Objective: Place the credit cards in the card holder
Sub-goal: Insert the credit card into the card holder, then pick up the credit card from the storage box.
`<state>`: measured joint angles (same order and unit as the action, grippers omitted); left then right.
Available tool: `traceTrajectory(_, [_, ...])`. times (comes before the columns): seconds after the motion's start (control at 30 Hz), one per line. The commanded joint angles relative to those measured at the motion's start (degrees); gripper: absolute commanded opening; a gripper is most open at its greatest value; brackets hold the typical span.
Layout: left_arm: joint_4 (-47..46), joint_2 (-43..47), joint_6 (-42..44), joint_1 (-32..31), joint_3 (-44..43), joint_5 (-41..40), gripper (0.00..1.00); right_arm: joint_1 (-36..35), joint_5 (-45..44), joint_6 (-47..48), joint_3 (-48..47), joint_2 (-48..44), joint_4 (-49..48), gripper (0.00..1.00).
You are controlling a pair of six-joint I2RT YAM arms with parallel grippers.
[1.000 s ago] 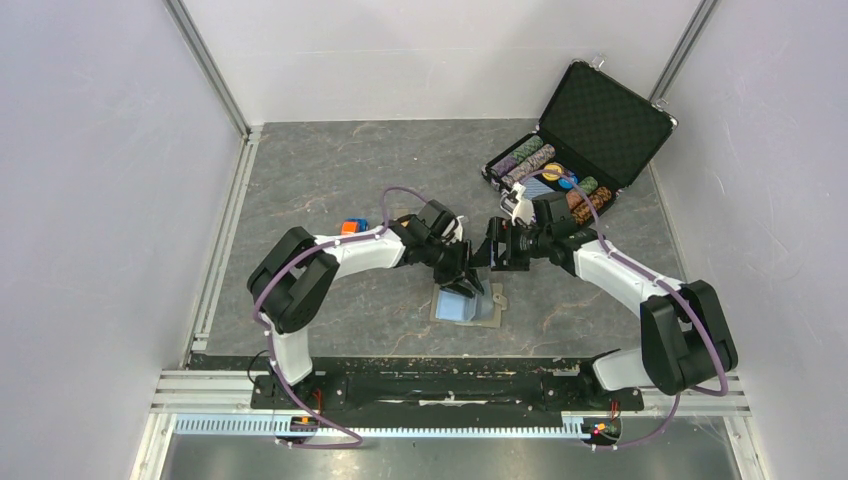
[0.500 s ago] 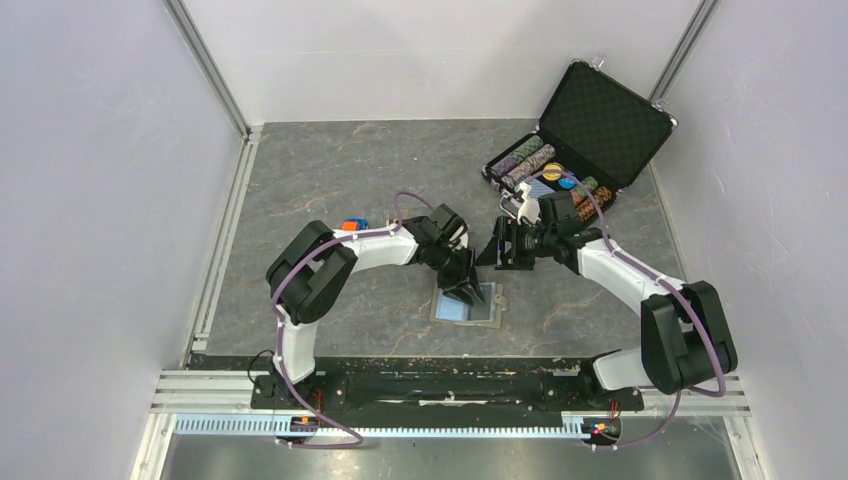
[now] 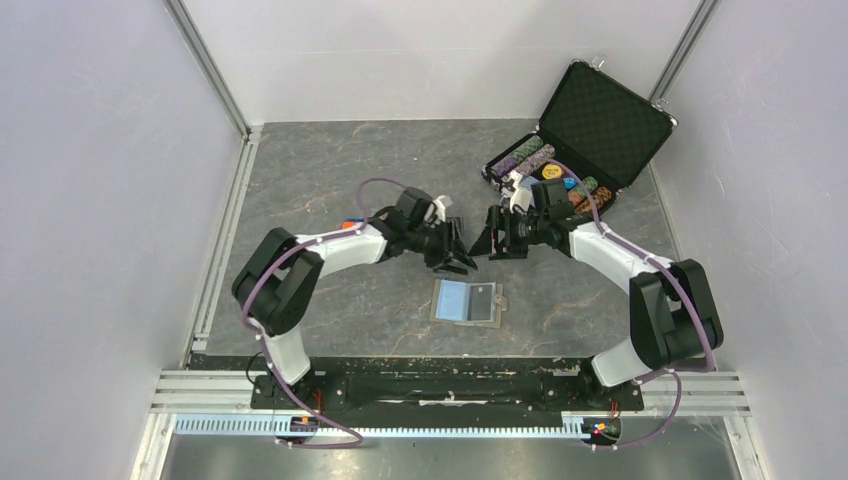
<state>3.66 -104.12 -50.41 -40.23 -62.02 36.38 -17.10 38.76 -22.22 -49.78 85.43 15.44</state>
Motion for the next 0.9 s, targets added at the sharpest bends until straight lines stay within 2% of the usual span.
traceTrajectory(0.0, [-8.35,6.77,-4.44,6.19,2.63,1.27,0.43,0.41,-2.26,2.07,-5.41,4.82,-0.09,0.75])
traceTrajectory(0.17, [-1.35,7.53,-0.88,11.53,0.61,-1.17,0.42,0.38,-2.29,2.05,-12.71,11.89,0.08,0.75])
traceTrajectory(0.27, [9.17,5.99,4.82,12.69,-5.15,-5.51,0.42,0.4,-2.38,2.05,-18.18,16.48,0.75,0.75])
traceTrajectory(0.4, [24.83,0.68,13.96,12.7,-17.14,-13.22,0.4,0.32,-2.64,1.72,-24.94,22.77,1.84,0.75])
traceTrajectory(0.53, [32.66,-5.11,18.11,12.72,-25.52,-17.93,0.4,-0.27,-2.03,1.48,-31.0,28.63,3.15,0.72])
traceTrajectory(0.7, [35.21,-11.42,19.01,12.72,-31.79,-18.29,0.38,-1.68,-1.36,1.78,-36.13,33.52,4.92,0.61])
traceTrajectory(0.87, [36.05,-16.02,18.96,12.65,-34.73,-17.58,0.34,-3.04,0.32,1.42,-36.05,34.17,5.03,0.46])
